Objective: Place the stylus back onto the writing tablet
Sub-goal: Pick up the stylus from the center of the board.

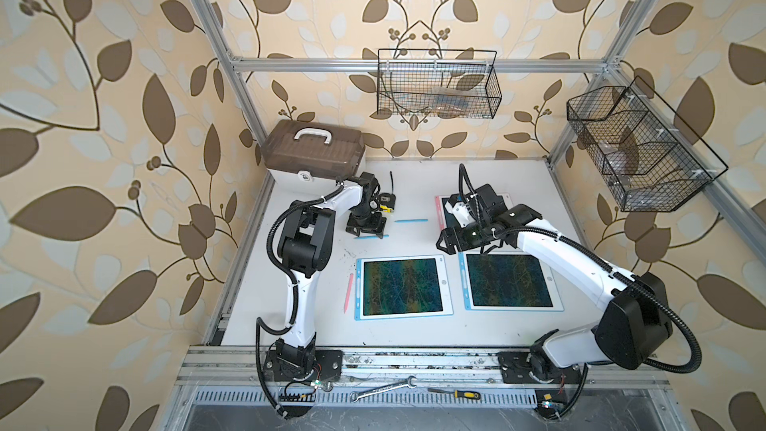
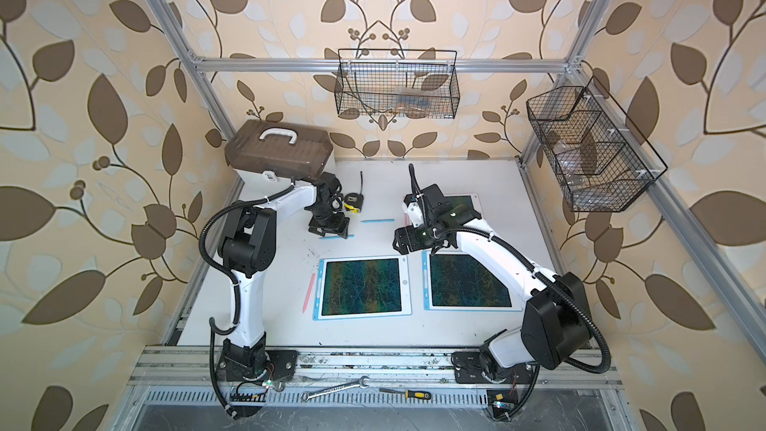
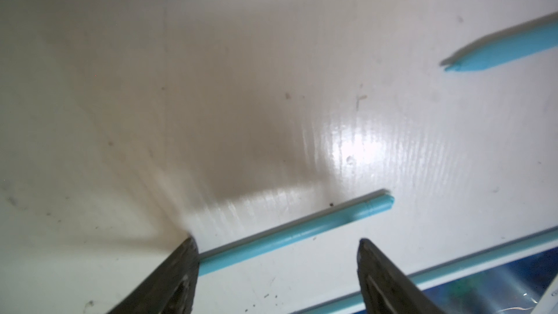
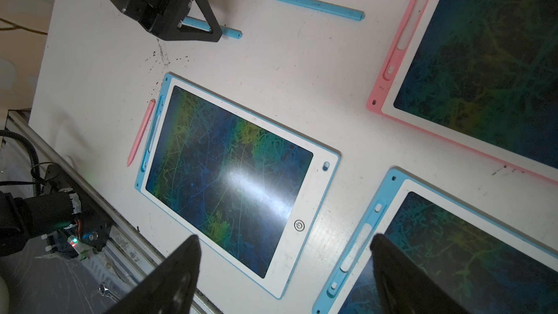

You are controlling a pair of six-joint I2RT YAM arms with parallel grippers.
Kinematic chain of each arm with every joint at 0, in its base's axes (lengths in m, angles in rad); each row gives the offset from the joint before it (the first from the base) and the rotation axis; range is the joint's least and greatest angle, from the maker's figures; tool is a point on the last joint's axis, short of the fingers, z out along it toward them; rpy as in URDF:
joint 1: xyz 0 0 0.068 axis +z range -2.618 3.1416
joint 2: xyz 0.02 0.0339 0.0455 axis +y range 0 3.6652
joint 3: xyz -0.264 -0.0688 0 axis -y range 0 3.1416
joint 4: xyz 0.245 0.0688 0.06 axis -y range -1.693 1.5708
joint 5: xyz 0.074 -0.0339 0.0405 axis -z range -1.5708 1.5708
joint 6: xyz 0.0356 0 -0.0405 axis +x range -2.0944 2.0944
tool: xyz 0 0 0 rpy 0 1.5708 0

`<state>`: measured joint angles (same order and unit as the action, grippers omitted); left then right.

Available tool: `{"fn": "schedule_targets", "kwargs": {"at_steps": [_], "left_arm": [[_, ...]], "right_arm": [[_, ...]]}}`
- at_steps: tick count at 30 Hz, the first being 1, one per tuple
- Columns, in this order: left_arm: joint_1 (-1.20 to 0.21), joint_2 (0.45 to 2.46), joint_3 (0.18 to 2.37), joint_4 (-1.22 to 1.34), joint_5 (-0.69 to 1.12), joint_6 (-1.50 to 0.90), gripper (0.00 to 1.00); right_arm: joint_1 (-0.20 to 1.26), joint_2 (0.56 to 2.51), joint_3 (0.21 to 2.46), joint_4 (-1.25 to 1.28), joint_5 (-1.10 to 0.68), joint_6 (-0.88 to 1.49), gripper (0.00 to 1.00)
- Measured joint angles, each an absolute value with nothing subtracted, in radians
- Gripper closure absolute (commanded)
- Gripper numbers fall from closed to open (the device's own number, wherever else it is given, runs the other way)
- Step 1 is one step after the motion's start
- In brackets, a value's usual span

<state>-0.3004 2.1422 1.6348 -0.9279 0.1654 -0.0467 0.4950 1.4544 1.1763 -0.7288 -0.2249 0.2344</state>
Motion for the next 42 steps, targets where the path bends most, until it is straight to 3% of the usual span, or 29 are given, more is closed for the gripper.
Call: {"fn": "schedule_targets", "kwargs": {"at_steps": [5,19,27,42], "left_arm": [[-0.308,2.142,1.634,-0.946,0.150,-0.027,0.29],[-0.371,2.119,1.577,-0.925,0.019,-0.064,0.64],[-0.389,2.101,1.547,-0.897,0.003,-0.111,0.76],[-0.408,2.084,1.520,-0.866,-0.026,-0.168,0.84]], "right_arm": [[0.495,1.455,1.176,-0.728,-0.225,0.234,0.12],[0.488,1.454,1.176,-0.722,-0.225,0.235,0.12],[0.487,1.454,1.176,-0.721,-0.225,0.235,0.12],[0.472,1.444,1.169,-0.714,-0.225,0.235,0.12]]}}
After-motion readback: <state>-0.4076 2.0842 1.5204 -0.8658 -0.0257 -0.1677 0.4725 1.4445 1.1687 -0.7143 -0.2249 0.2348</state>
